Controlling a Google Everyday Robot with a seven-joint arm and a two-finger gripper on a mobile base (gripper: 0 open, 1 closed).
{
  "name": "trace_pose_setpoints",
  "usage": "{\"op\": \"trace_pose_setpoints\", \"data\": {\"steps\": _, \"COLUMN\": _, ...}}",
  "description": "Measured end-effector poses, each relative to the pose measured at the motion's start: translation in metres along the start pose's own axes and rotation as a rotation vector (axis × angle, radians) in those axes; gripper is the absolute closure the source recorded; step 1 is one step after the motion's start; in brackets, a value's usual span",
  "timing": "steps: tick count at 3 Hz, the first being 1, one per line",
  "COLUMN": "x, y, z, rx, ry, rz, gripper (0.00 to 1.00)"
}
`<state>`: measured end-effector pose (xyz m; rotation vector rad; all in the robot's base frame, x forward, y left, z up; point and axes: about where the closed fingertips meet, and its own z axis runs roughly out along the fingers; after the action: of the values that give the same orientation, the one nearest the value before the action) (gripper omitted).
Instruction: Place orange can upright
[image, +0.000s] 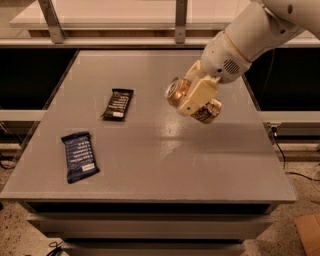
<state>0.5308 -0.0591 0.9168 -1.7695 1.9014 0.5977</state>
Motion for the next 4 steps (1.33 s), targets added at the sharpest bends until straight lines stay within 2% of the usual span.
{"op": "trace_pose_setpoints", "data": {"steps": 1, "x": -0.02, "y": 0.011, "z": 0.003, "rx": 0.028, "ry": -0.146, "rz": -0.007, "gripper": 1.0}}
{"op": "trace_pose_setpoints", "data": {"steps": 2, "x": -0.034, "y": 0.019, "z": 0.007, "rx": 0.073, "ry": -0.256, "rz": -0.001, "gripper": 1.0}}
{"op": "trace_pose_setpoints", "data": {"steps": 4, "x": -0.055, "y": 0.026, "z": 0.024, "rx": 0.072, "ry": -0.473, "rz": 0.058, "gripper": 1.0}}
